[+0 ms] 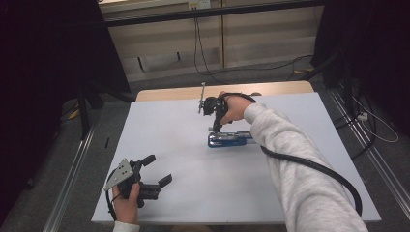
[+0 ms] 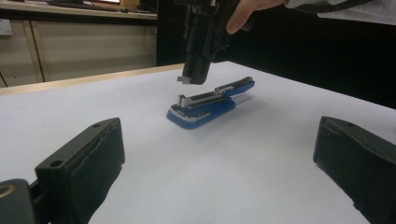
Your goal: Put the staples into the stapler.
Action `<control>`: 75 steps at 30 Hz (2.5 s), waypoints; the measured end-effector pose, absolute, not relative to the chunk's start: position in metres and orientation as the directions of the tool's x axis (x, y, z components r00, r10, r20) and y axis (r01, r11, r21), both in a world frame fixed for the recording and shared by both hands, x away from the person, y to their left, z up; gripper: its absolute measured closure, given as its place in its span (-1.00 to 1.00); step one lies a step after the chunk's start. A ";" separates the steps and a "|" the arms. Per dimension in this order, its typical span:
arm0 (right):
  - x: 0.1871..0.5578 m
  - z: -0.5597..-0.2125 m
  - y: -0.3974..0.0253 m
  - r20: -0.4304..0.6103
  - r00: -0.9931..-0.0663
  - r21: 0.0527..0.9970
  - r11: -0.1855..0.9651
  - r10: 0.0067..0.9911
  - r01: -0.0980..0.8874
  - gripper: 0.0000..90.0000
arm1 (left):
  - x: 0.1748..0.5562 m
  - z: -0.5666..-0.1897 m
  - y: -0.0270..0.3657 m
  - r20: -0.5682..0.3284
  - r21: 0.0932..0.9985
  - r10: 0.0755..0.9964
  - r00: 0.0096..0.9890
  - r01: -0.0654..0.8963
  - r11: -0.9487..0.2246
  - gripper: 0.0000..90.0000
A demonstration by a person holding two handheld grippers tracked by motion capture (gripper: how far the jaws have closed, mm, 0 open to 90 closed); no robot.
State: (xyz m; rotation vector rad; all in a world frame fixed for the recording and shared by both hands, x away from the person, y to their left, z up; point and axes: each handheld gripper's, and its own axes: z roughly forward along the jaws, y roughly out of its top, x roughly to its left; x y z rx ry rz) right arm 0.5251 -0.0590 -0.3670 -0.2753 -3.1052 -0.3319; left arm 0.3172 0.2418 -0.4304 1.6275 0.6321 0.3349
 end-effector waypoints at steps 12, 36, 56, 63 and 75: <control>0.523 -0.374 -0.061 0.029 -0.984 0.201 0.963 0.176 0.178 0.74 | 0.318 -0.431 0.242 -0.139 0.976 0.577 0.805 0.209 -0.055 -0.95; 0.523 -0.385 -0.061 0.037 -0.987 0.182 0.970 0.158 0.162 0.74 | 0.318 -0.431 0.241 -0.143 0.975 0.576 0.805 0.213 -0.057 -0.95; 0.524 -0.389 -0.056 0.034 -0.986 0.187 0.968 0.165 0.168 0.52 | 0.318 -0.431 0.241 -0.142 0.975 0.572 0.808 0.215 -0.063 -0.95; 0.522 -0.384 -0.066 0.029 -0.979 0.243 0.949 0.200 0.201 0.32 | 0.319 -0.432 0.240 -0.146 0.974 0.570 0.809 0.219 -0.062 -0.95; 0.514 -0.377 -0.108 0.042 -0.952 0.408 0.865 0.302 0.292 -0.04 | 0.325 -0.433 0.233 -0.156 0.967 0.560 0.814 0.241 -0.080 -0.95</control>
